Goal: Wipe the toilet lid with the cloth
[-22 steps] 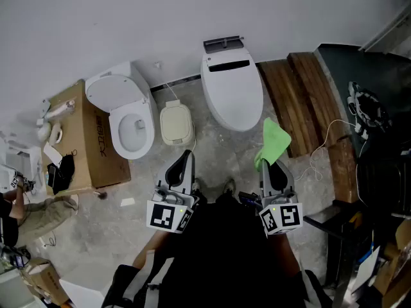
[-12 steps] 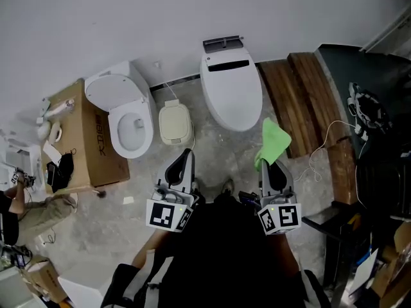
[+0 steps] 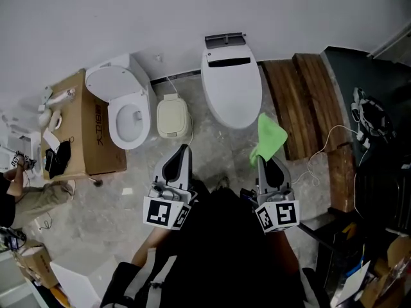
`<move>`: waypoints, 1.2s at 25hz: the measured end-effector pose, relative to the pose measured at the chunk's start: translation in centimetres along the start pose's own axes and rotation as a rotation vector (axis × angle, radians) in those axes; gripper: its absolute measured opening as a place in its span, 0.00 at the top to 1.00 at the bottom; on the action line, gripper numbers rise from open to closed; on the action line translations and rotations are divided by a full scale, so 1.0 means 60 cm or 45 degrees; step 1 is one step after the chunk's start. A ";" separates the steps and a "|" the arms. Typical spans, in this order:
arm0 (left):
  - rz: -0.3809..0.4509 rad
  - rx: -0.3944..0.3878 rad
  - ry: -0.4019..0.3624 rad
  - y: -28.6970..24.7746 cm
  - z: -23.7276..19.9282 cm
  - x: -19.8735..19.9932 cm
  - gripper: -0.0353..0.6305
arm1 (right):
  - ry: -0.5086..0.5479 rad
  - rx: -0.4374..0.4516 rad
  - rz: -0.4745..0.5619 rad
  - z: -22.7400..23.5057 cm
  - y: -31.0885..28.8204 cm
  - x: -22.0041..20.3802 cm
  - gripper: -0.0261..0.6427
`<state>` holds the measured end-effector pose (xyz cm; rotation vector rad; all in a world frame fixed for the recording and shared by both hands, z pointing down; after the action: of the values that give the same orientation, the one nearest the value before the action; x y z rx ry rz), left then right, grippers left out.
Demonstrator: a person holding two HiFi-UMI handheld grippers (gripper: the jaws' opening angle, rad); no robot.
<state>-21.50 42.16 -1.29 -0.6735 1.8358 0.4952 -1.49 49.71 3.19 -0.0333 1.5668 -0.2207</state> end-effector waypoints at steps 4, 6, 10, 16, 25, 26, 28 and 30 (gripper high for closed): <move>-0.006 0.033 -0.005 -0.010 0.016 -0.010 0.94 | 0.002 0.029 -0.014 0.029 -0.007 -0.010 0.86; -0.028 0.045 -0.029 -0.019 0.021 -0.016 0.94 | -0.009 0.033 -0.023 0.042 -0.013 -0.015 0.86; -0.061 0.051 -0.035 -0.053 0.011 -0.033 0.94 | -0.023 0.031 -0.038 0.065 -0.044 -0.024 0.86; -0.083 0.056 -0.005 -0.144 -0.034 -0.050 0.94 | -0.012 0.030 -0.071 0.106 -0.133 -0.029 0.86; -0.037 0.048 0.044 -0.324 -0.134 -0.016 0.94 | 0.054 0.059 -0.142 0.168 -0.340 -0.008 0.86; -0.039 0.054 0.054 -0.339 -0.147 -0.013 0.94 | 0.065 0.063 -0.147 0.173 -0.362 -0.004 0.86; -0.069 0.071 0.069 -0.365 -0.170 -0.012 0.94 | 0.084 0.072 -0.159 0.181 -0.403 0.000 0.86; -0.099 0.083 0.063 -0.390 -0.191 -0.011 0.94 | 0.103 0.083 -0.165 0.189 -0.445 0.002 0.86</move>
<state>-14.00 17.56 2.87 -0.7156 1.8562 0.3691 6.60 22.17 7.44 -0.0762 1.6389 -0.3790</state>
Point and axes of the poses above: the fingertips, and each gripper's own axes: y backward along the fingers, z to its right, x out of its top, the point moved 2 cm from there along y, backward along the fingers, and after that the axes turned 11 degrees about y, right-handed, at the moved point
